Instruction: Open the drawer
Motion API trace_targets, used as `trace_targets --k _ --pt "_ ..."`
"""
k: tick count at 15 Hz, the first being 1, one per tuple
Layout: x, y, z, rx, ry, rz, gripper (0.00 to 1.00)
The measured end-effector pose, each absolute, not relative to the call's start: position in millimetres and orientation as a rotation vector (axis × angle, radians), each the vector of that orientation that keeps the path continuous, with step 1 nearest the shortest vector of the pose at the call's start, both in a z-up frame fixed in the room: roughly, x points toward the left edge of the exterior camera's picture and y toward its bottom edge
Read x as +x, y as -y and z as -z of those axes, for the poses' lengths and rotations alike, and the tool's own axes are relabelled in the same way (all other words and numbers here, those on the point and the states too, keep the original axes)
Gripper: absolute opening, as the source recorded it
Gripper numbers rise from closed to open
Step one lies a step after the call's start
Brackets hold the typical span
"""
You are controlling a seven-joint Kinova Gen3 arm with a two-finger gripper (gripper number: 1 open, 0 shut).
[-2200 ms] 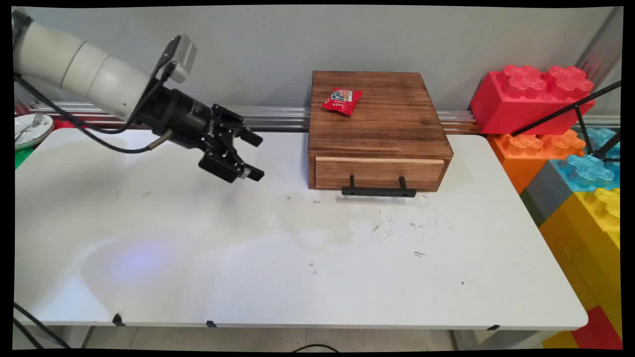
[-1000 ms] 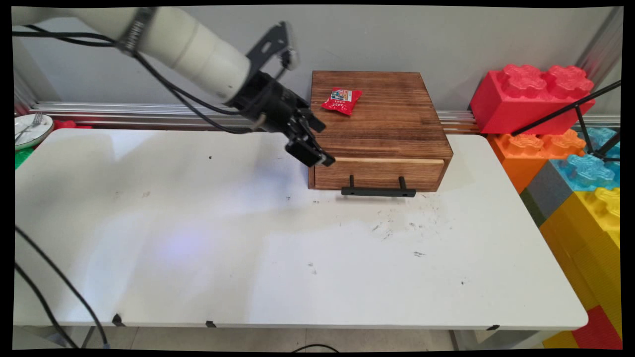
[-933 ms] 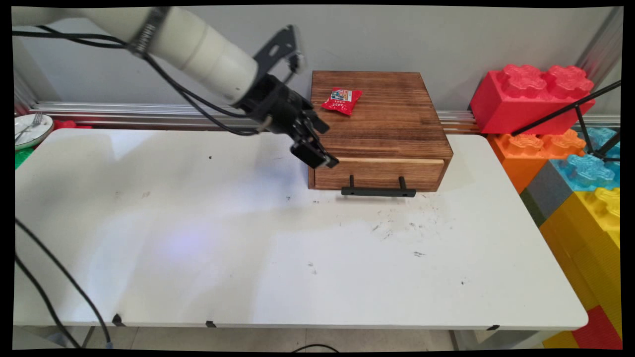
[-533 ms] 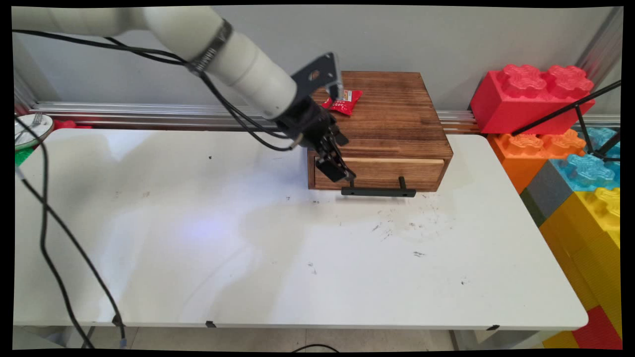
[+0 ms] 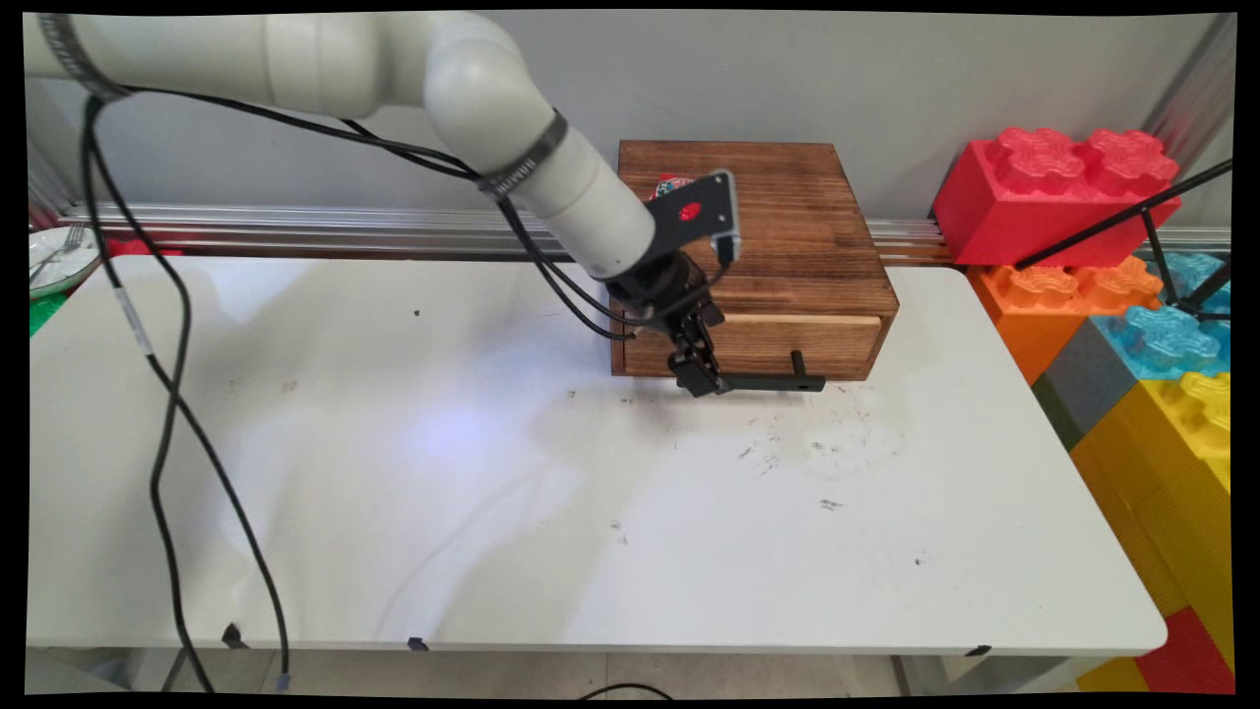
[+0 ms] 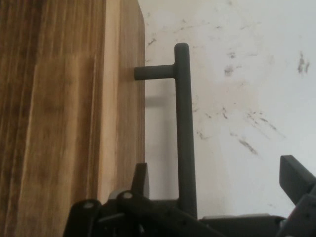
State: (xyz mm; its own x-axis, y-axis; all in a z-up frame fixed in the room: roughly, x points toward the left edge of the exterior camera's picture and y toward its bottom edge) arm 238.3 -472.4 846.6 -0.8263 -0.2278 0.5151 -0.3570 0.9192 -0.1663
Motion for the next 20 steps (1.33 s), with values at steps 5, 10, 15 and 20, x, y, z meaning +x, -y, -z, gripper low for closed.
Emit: trace_targets --k 5,10,15,20 --pt "221 484 -821 0.411 2.603 -0.34 1.0" --pt "209 489 -802 0.41 2.617 -0.322 1.0" --pt "200 488 -789 0.396 2.623 -0.309 1.0" --pt "196 488 -779 0.388 2.627 -0.313 1.0"
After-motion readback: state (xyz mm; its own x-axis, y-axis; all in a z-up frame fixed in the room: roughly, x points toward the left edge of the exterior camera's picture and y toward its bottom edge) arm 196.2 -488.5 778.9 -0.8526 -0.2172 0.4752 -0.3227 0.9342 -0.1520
